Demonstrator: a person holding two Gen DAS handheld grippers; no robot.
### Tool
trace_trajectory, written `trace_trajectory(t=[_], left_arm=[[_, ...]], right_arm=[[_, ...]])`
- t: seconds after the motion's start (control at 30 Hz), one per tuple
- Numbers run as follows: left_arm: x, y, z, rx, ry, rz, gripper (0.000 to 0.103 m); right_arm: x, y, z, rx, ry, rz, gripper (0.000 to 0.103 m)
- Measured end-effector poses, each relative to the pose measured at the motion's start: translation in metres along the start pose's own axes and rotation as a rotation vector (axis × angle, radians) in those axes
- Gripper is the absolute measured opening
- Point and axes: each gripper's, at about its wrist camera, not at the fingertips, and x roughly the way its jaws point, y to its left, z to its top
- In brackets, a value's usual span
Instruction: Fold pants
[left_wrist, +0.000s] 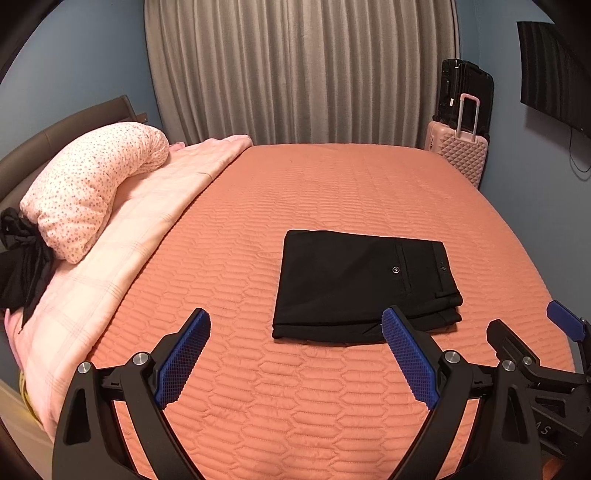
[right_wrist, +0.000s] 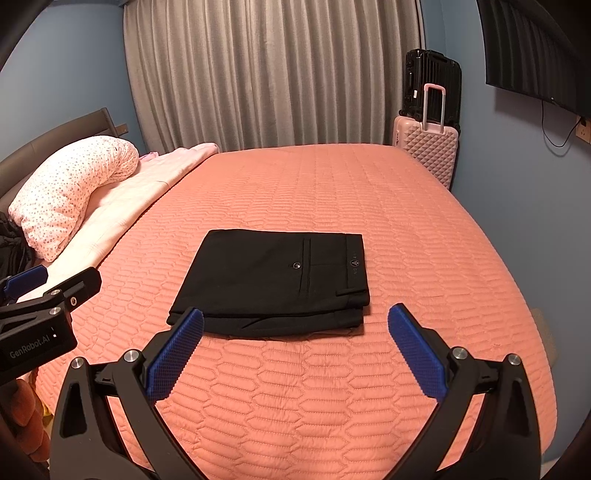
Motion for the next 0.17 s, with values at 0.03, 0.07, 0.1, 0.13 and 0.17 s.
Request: trace_trajectory(t=[0.03, 0.07, 0.1, 0.13, 0.17], left_arm=[[-0.0011, -0.0004, -0.0003, 0.004, -0.003, -0.006, 0.093], [-0.0015, -0.0016, -0.0001, 0.012, -0.003, -0.021, 0.093], [-0.0012, -0.002, 0.0004, 0.015, 0.0, -0.027, 0.093], [-0.0011, -0.0024, 0.0006, 0.016, 0.001, -0.031, 0.093], [-0.0015, -0.0031, 0.0005, 0.018, 0.0, -0.035, 0.093]], right_arm=[[-0.0001, -0.0001, -0.0002, 0.001, 0.0, 0.001, 0.098], [-0.0003, -0.0006, -0.0003, 0.002, 0.001, 0.001, 0.098], [0.0001, -0.0004, 0.0, 0.003, 0.002, 0.002, 0.098], [-0.0001, -0.0003, -0.0005, 0.004, 0.002, 0.003, 0.098], [0.0002, -0.0008, -0.0001, 0.004, 0.003, 0.003, 0.098]])
